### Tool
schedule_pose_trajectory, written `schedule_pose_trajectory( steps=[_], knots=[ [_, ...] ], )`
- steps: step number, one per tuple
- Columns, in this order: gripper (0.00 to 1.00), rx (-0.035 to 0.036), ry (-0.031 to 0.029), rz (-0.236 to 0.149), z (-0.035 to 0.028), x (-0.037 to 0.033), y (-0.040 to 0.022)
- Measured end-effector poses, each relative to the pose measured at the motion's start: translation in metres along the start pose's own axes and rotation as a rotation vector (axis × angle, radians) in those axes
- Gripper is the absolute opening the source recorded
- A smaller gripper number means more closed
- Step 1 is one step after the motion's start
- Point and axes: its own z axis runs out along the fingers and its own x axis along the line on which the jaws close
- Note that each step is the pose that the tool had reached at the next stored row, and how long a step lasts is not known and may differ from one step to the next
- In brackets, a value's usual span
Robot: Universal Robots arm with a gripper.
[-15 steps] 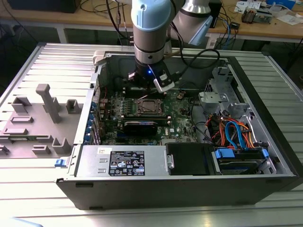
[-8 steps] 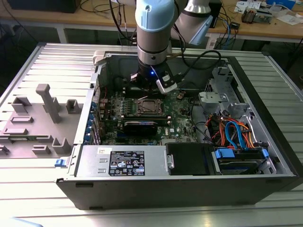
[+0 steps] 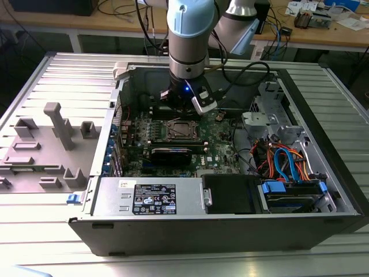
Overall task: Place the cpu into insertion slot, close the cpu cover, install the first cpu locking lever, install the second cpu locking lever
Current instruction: 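Install the first cpu locking lever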
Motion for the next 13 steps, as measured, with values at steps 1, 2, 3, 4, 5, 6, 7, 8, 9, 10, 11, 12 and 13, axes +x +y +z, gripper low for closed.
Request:
schedule_pose_trajectory(
  steps=[1, 2, 3, 4, 5, 6, 7, 8, 9, 10, 11, 12, 13],
  knots=[
    [0.11, 0.0, -0.0001, 0.0, 0.0, 0.0001, 0.0],
    [0.11, 0.0003, -0.0023, 0.0, 0.0001, 0.0001, 0.0002],
    [0.11, 0.0006, -0.0074, -0.001, 0.0002, 0.0001, 0.0002],
    [0.11, 0.0011, -0.0156, -0.003, 0.0002, 0.0001, 0.0002],
    [0.11, 0.0014, -0.0258, -0.006, 0.0002, 0.0, 0.0003],
    [0.11, 0.0015, -0.0332, -0.008, 0.0004, 0.0, 0.0003],
    [0.11, 0.0019, -0.0383, -0.01, 0.0005, 0.0, 0.0004],
    [0.11, 0.0032, -0.0383, -0.01, 0.0005, 0.0, 0.001],
    [0.11, 0.0039, -0.0383, -0.01, 0.0008, 0.0001, 0.0019],
    [0.11, 0.0048, -0.0383, -0.01, 0.0011, 0.0, 0.0036],
    [0.11, 0.0051, -0.0383, -0.01, 0.0015, 0.0, 0.005],
    [0.11, 0.0052, -0.0383, -0.01, 0.0018, 0.0, 0.0062],
    [0.11, 0.0054, -0.0382, -0.01, 0.002, -0.0001, 0.0066]
  ],
)
